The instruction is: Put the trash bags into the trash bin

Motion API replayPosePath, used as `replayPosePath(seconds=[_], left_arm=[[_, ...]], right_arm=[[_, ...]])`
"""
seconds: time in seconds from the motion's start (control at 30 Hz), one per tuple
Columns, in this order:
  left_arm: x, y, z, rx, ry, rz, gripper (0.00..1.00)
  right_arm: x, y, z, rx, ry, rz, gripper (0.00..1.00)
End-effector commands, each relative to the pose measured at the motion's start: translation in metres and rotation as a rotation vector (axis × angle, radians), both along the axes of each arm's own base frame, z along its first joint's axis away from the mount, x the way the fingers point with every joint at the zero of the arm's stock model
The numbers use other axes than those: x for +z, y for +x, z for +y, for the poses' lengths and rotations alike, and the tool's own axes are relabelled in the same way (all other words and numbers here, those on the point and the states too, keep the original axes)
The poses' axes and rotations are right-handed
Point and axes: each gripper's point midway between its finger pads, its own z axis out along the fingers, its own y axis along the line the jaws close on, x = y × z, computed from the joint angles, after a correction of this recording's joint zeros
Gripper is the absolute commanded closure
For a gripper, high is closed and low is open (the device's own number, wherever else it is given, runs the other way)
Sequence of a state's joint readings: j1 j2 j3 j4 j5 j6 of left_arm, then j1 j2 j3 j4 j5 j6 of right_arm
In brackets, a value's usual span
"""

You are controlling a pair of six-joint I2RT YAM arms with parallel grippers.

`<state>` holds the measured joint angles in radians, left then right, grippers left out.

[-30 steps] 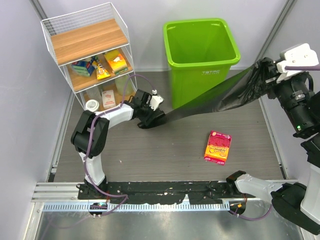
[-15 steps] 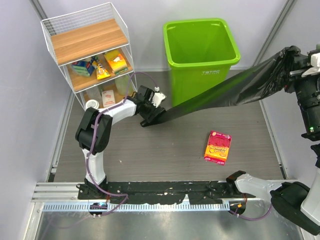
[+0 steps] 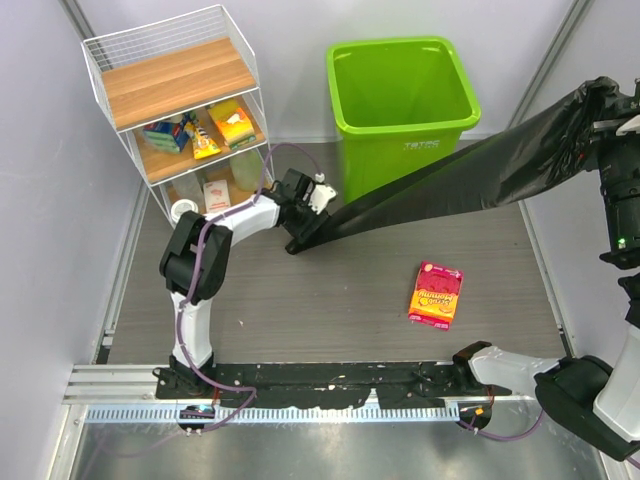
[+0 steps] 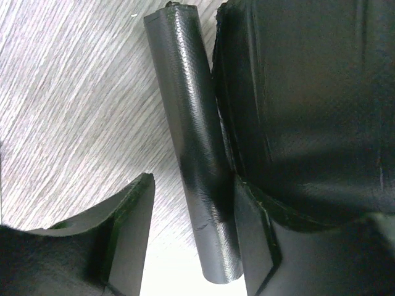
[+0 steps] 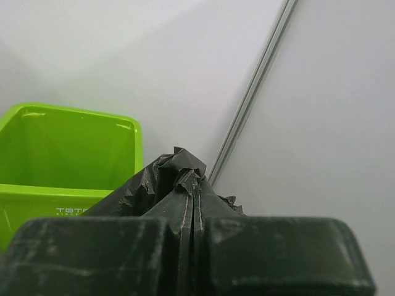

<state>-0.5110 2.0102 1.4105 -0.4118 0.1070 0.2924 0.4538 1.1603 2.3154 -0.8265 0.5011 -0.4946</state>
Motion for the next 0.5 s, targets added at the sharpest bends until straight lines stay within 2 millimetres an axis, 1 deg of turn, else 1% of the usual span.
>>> replayPosePath(seconds=[0.0, 0.03, 0.07, 0.1, 0.13, 0.17, 0.2, 0.3, 0.33, 0.37, 0.4, 0.43, 0.47], left_arm=[[-0.006, 0.003, 0.0, 0.003, 0.04, 0.015, 0.49], [-0.007, 0.003, -0.001, 0.002, 0.034, 0.022, 0.56], [-0.008, 0.003, -0.002, 0.0, 0.034, 0.026, 0.65], [-0.01, 0.002, -0.002, -0.004, 0.038, 0.039, 0.77], [-0.01, 0.002, -0.003, -0.001, 0.037, 0.045, 0.88], [-0.011, 0.002, -0.002, 0.0, 0.039, 0.051, 0.96], [-0.01, 0.001, -0.004, -0.004, 0.037, 0.056, 1.0], [-0.01, 0.0, -0.003, -0.001, 0.039, 0.062, 1.0], [-0.007, 0.001, -0.001, 0.008, 0.041, 0.053, 1.0], [-0.003, 0.003, 0.001, 0.021, 0.036, 0.039, 1.0], [0.0, 0.005, 0.004, 0.037, 0.032, 0.024, 1.0], [0.006, 0.007, 0.007, 0.051, 0.023, 0.009, 1.0], [0.012, 0.01, 0.011, 0.075, 0.015, -0.012, 1.0]], right_arm=[[0.017, -0.011, -0.013, -0.047, 0.049, -0.081, 0.99], [0.017, -0.012, -0.013, -0.043, 0.047, -0.082, 0.98], [0.012, -0.008, -0.011, -0.045, 0.04, -0.065, 0.99], [0.01, -0.009, -0.012, -0.045, 0.038, -0.063, 0.98], [0.004, -0.005, -0.01, -0.044, 0.026, -0.045, 0.98], [0.002, -0.007, -0.011, -0.045, 0.024, -0.043, 0.99], [-0.005, -0.004, -0.01, -0.045, 0.014, -0.027, 0.99], [-0.019, 0.001, -0.008, -0.047, -0.004, 0.008, 0.98], [-0.028, 0.006, -0.006, -0.05, -0.017, 0.034, 0.99], [-0.034, 0.009, -0.005, -0.053, -0.026, 0.051, 0.98], [-0.045, 0.014, -0.003, -0.058, -0.039, 0.08, 0.98], [-0.052, 0.018, -0.001, -0.059, -0.048, 0.099, 0.99], [-0.064, 0.024, 0.002, -0.059, -0.065, 0.131, 0.99]])
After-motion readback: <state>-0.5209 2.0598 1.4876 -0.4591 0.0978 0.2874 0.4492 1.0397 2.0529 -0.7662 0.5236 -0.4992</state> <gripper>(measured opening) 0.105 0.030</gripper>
